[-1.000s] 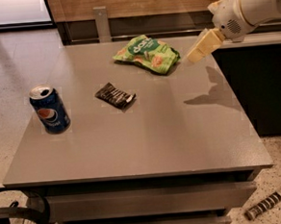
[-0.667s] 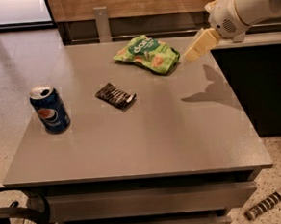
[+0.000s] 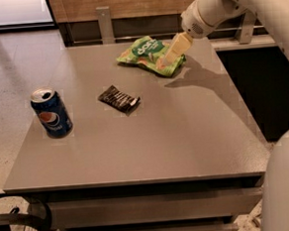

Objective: Move green rice chip bag near pepsi can

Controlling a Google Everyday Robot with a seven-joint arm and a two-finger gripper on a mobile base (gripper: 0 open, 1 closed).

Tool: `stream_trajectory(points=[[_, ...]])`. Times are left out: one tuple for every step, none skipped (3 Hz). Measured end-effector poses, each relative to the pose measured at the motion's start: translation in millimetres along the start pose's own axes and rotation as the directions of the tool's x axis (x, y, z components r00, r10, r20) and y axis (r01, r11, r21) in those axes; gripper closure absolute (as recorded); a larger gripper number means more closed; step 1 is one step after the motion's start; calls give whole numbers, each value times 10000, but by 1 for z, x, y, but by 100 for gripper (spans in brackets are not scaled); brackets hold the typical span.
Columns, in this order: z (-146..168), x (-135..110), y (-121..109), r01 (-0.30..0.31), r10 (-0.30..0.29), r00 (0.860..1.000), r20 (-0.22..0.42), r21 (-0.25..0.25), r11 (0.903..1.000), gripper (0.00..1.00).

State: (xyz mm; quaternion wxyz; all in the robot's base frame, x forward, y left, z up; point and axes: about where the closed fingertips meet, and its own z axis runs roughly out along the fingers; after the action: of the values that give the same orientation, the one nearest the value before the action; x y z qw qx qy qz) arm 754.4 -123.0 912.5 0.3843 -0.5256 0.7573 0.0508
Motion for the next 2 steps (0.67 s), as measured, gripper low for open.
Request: stream_trajectory(points=[[36,-1,-3,-95,87,9997,-217,-373,9993,0],[60,10,0,-483,450,9976,-517,-632,9968,0]])
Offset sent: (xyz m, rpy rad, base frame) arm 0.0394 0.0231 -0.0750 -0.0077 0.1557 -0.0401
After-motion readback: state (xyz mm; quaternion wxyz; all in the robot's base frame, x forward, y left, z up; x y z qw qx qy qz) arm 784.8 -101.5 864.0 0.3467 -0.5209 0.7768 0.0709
